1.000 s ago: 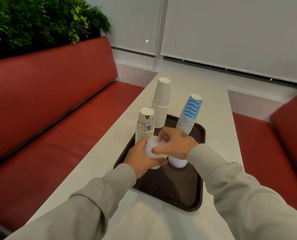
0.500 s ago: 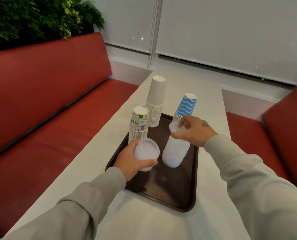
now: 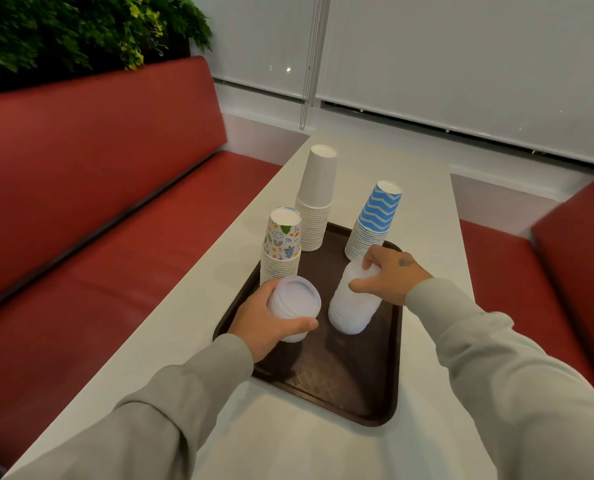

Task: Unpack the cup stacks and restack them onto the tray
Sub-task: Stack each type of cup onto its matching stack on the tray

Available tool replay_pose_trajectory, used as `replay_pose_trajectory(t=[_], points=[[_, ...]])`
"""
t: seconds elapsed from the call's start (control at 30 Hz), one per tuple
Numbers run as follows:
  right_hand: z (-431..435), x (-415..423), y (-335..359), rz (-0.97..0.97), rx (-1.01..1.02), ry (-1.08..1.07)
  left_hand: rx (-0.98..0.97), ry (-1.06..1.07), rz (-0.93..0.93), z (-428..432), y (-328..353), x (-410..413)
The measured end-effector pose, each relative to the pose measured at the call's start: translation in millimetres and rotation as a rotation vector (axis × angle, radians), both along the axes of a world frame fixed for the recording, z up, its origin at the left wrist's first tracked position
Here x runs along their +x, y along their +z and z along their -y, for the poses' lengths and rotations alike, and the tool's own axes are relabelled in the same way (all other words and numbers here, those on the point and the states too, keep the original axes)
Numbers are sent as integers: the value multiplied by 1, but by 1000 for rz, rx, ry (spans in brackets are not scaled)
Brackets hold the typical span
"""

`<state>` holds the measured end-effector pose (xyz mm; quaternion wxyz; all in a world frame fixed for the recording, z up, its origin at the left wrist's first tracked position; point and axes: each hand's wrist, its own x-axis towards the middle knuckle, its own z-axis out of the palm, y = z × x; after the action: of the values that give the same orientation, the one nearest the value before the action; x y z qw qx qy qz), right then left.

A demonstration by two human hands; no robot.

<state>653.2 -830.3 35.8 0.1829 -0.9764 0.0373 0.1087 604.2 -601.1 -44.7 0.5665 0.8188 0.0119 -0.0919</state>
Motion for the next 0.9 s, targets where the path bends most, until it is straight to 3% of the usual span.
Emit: replay_pose_trajectory(t=[0.2, 0.4, 0.47, 0.6, 0.7, 0.9], points=[[-1, 0, 1, -23, -34, 8, 12, -8, 0, 3, 6, 0], [-22, -19, 21, 379, 220, 53, -18, -26, 24, 7, 17, -5], [-37, -28, 30, 306, 279, 188, -57, -34, 29, 9, 21, -7], [-59, -35, 32, 11, 124, 317, -137, -47, 27, 11, 29, -11], [-66, -36, 28, -19, 51, 332, -144, -71, 32, 10, 32, -13], [-70, -36, 23, -38, 103, 329, -102, -94, 32, 5, 33, -17]])
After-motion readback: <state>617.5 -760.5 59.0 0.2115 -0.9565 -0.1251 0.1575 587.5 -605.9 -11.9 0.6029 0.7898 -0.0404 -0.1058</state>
